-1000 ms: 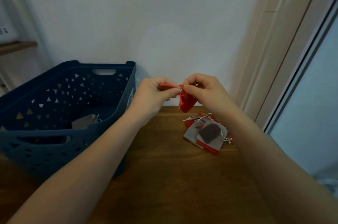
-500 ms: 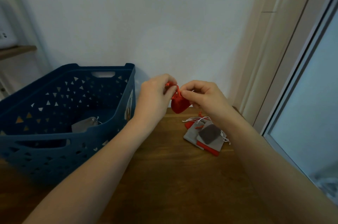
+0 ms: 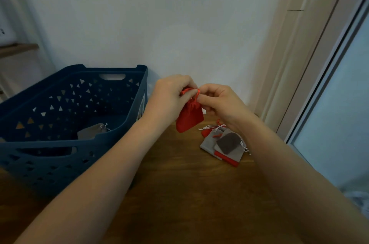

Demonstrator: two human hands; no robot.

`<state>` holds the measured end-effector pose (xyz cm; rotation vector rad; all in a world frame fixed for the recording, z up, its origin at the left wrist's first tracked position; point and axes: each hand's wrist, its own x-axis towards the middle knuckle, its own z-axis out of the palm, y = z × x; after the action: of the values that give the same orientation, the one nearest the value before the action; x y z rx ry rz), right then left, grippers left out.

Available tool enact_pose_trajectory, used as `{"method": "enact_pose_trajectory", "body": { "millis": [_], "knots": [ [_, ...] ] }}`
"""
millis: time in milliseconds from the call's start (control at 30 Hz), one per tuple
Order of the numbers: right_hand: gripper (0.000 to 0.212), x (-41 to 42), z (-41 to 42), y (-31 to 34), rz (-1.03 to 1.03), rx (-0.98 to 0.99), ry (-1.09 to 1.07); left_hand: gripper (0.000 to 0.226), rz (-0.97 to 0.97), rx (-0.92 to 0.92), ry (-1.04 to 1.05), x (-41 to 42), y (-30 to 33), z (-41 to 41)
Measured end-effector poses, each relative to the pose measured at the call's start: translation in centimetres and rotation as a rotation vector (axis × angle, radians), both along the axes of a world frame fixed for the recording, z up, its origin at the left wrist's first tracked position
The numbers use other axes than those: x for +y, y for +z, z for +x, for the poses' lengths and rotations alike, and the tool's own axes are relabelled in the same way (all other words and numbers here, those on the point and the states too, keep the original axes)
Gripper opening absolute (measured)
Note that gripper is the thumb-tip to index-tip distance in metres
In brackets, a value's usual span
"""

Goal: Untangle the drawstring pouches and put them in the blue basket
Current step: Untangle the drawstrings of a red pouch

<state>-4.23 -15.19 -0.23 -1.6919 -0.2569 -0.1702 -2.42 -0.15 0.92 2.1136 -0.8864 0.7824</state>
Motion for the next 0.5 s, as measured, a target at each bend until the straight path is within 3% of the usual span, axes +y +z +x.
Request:
{"method": "enact_pose_trajectory", "body": {
  "millis": [100,167,233,300,367,400,500],
  "knots": [
    [0.016,0.2,0.1,0.6,-0.224,-0.176,-0.199,0.005,0.013,0.030,-0.029,0.2,0.0,0.1],
    [0.007,0.4,0.1,0.6,-0.712,-0.467,-0.442,0.006,-0.004,0.074,-0.040,0.2,-0.3,-0.1],
    [0.012,0.5,0.0,0.5,-1.135,-0.759,-0.608,0.008,-0.034,0.133,-0.026,0.1,-0.5,-0.1],
    [0.020,1.0,-0.3,0.5,-1.239,-0.726,-0.540,0.009,-0.051,0.151,-0.014,0.0,-0.6,-0.2],
    [0.018,1.2,-0.2,0.8,-1.186,-0.474,-0.431,0.010,-0.036,0.124,-0.020,-0.1,-0.7,-0.1],
    [0.019,1.3,-0.4,1.1,-1.054,-0.341,-0.373,0.009,-0.031,0.105,-0.021,-0.1,-0.8,-0.1],
    [0.025,1.0,-0.8,1.7,-0.356,0.047,-0.195,0.009,-0.060,0.069,-0.012,-0.1,-1.3,0.0]
  ]
}}
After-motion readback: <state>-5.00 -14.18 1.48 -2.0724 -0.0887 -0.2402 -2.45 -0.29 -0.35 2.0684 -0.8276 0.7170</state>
